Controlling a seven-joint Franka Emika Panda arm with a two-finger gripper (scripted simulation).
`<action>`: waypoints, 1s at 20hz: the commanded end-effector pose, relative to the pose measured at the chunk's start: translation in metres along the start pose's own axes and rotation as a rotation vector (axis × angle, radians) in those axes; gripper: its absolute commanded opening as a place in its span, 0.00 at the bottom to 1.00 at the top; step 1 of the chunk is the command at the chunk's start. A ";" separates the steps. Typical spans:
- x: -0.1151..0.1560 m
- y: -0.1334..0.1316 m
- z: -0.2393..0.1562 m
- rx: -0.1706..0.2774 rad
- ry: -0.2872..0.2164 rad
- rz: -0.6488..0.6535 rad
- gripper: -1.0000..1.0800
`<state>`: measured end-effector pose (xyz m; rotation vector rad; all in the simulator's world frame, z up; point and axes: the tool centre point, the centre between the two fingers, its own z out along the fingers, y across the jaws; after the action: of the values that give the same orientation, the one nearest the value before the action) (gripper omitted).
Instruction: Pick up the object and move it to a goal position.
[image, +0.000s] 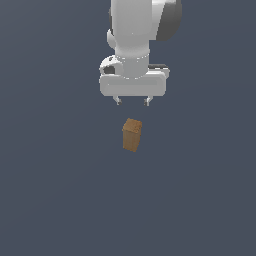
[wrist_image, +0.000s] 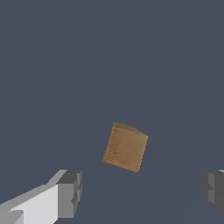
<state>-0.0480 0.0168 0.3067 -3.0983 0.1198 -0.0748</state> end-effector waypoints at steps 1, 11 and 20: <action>-0.001 0.000 0.012 -0.005 -0.005 0.030 0.96; -0.011 0.002 0.080 -0.033 -0.030 0.196 0.96; -0.019 0.003 0.111 -0.047 -0.040 0.272 0.96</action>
<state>-0.0611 0.0199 0.1980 -3.0941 0.5320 -0.0017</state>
